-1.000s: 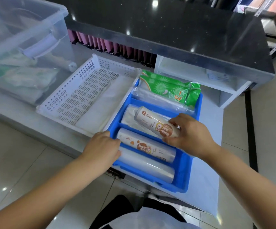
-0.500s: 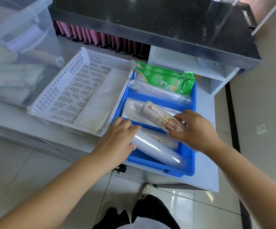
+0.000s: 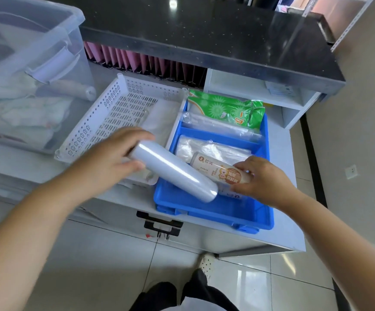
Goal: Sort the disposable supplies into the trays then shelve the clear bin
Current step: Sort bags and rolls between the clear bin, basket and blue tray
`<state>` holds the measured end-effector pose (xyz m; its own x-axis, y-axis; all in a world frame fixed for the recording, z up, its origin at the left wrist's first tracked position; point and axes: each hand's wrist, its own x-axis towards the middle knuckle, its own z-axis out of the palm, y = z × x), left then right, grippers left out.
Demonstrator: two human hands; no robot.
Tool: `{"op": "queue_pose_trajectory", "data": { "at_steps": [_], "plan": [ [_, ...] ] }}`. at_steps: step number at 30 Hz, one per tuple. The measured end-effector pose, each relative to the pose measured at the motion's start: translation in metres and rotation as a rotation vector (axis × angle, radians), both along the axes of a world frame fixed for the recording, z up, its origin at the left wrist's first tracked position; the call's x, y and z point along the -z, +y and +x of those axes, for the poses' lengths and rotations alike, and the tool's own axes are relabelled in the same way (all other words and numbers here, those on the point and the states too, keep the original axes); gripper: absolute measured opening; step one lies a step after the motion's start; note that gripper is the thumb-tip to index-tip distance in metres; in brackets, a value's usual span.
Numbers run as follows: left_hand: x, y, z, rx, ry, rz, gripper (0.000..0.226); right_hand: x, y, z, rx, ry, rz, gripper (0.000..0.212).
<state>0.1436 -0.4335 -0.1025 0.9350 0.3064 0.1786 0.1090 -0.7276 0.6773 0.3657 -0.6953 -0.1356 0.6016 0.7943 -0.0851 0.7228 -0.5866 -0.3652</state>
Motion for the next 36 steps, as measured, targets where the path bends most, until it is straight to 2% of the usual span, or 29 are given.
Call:
{"op": "queue_pose_trajectory", "data": {
  "at_steps": [3, 8, 13, 18, 20, 23, 25, 27, 30, 32, 34, 36],
  "plan": [
    [-0.002, 0.043, -0.031, -0.103, -0.074, -0.212, 0.065, 0.003, 0.007, -0.011, 0.026, 0.057, 0.010, 0.047],
    [0.008, 0.078, -0.062, -0.234, -0.155, -0.340, 0.057, 0.014, 0.013, -0.029, 0.014, 0.154, -0.020, 0.047],
    [0.022, 0.067, -0.060, -0.289, -0.167, -0.338, 0.057, 0.031, 0.023, -0.043, -0.129, 0.070, -0.047, 0.051],
    [0.019, 0.044, -0.048, -0.309, -0.152, -0.303, 0.060, 0.040, 0.027, -0.045, -0.158, -0.021, -0.125, 0.049],
    [0.017, 0.035, -0.041, -0.295, -0.121, -0.290, 0.059, 0.037, 0.026, -0.046, -0.154, 0.007, -0.124, 0.049],
    [0.017, 0.018, -0.026, -0.243, -0.069, -0.279, 0.055, 0.023, 0.017, -0.040, -0.028, 0.172, -0.017, 0.048],
    [0.021, 0.002, -0.012, -0.210, -0.032, -0.249, 0.052, 0.013, 0.008, -0.033, 0.111, 0.230, 0.170, 0.039],
    [0.027, -0.013, 0.004, -0.185, -0.001, -0.234, 0.050, 0.004, -0.001, -0.028, 0.186, 0.255, 0.325, 0.038],
    [0.038, -0.035, 0.027, -0.158, 0.052, -0.221, 0.045, -0.002, -0.010, -0.029, 0.119, 0.303, 0.285, 0.051],
    [0.047, -0.046, 0.037, -0.127, 0.083, -0.219, 0.043, 0.000, -0.015, -0.030, 0.076, 0.221, 0.168, 0.057],
    [0.057, -0.054, 0.042, -0.101, 0.115, -0.205, 0.042, 0.006, -0.018, -0.031, 0.042, 0.028, 0.049, 0.064],
    [0.066, -0.058, 0.045, -0.095, 0.142, -0.117, 0.044, 0.012, -0.019, -0.032, 0.035, -0.064, -0.019, 0.063]
  ]
}}
